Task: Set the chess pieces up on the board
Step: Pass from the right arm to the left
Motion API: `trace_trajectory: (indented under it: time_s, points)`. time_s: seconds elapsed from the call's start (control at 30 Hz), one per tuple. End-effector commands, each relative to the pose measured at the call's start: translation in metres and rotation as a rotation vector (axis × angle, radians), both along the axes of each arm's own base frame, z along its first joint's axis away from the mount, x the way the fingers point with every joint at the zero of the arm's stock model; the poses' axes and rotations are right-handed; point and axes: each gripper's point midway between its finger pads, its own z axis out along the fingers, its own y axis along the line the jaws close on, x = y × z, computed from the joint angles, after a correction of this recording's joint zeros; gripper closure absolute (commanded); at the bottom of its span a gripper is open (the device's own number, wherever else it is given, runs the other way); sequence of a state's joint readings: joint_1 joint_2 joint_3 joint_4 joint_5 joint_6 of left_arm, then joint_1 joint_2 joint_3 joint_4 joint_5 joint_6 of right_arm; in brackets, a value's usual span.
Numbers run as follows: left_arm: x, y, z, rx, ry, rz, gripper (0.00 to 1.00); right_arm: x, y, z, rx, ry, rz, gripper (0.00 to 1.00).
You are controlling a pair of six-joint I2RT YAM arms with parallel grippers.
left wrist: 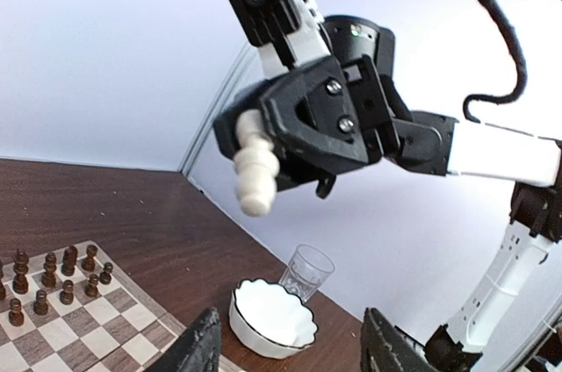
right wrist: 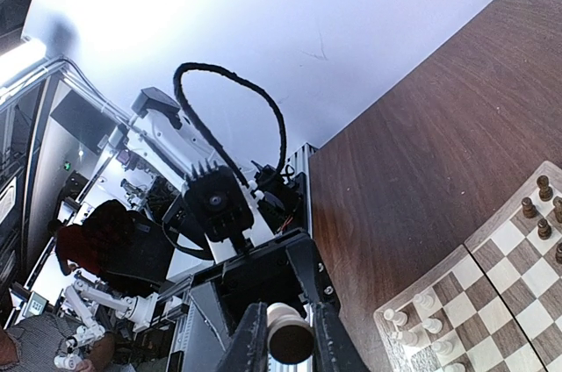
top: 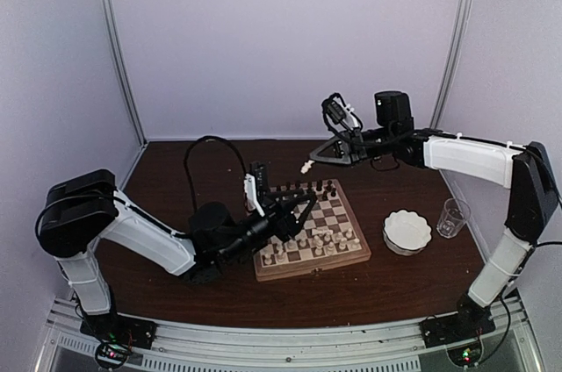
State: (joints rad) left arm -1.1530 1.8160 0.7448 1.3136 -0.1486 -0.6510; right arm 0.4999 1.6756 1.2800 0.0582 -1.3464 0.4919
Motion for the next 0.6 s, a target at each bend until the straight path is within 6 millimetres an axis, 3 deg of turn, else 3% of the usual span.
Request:
trace_trajectory:
  time_s: [0.0, 0.57]
  points:
    - [0.012, 0.019, 0.039, -0.147, -0.015, 0.100, 0.45, -0.009, -0.003, 0.013, 0.031, -0.044, 0.008, 0.88]
    - [0.021, 0.009, 0.066, -0.216, -0.043, 0.034, 0.62, -0.013, -0.005, 0.016, 0.039, -0.048, 0.012, 0.87]
